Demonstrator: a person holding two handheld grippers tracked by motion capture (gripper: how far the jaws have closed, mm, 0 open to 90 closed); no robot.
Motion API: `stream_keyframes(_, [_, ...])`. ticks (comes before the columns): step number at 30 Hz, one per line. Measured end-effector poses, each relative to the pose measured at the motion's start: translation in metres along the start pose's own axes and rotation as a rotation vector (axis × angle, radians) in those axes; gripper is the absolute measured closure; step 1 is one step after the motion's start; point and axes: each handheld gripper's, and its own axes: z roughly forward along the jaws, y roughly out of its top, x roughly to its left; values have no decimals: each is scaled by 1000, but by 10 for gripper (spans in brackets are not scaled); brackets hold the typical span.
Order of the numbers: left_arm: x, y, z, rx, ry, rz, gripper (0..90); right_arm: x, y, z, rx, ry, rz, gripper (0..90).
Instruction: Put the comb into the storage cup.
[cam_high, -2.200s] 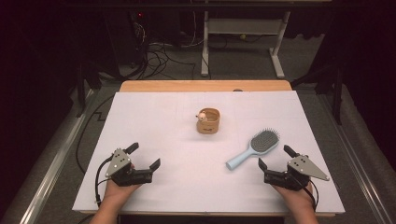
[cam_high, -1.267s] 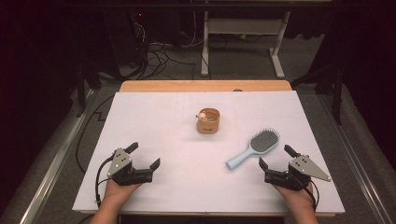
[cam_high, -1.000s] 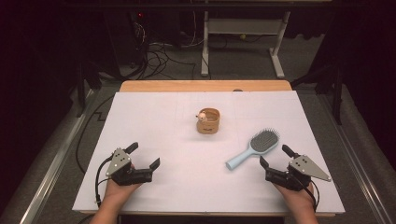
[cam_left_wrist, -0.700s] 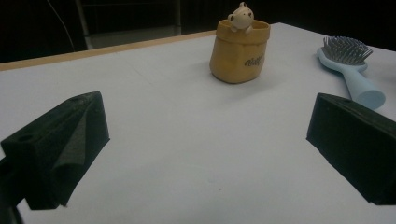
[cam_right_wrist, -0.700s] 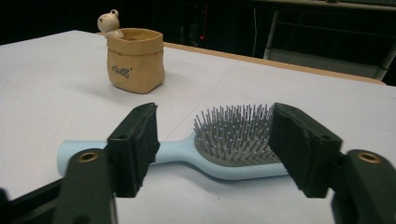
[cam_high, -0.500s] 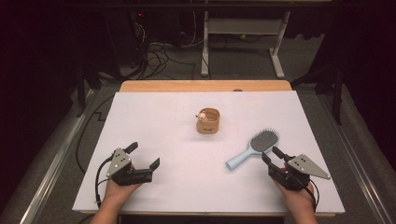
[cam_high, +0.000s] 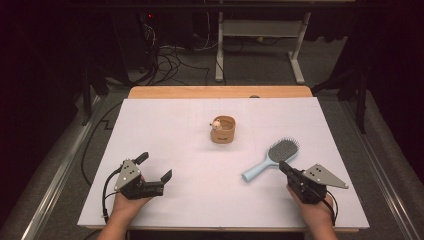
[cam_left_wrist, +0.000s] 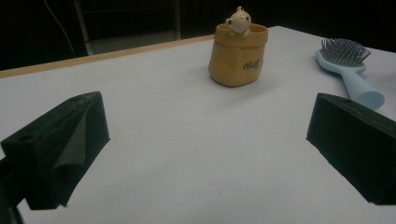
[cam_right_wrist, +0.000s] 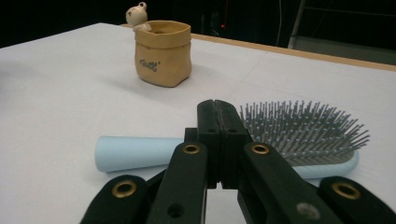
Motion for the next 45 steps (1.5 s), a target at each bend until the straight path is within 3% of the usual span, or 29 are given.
stream_keyframes(10, [-1,-1,0,0,-4,3,1,14,8,17,37,51,-23,900])
stream_keyframes(23, [2,-2,-1,-11,9,-8,1,37,29,72,85,78,-71,900])
stream_keyframes(29, [0,-2,-1,-9,5,3,1,46,39,88,95,85,-56,900])
stream_keyframes(33, [0,-3,0,-7,5,2,1,49,41,92,94,87,-61,900])
stream_keyframes(41, [1,-3,-1,-8,11,-2,1,50,41,95,121,153,-73,900])
stream_keyframes(45, [1,-3,-1,-8,6,0,1,52,39,95,142,152,-95,900])
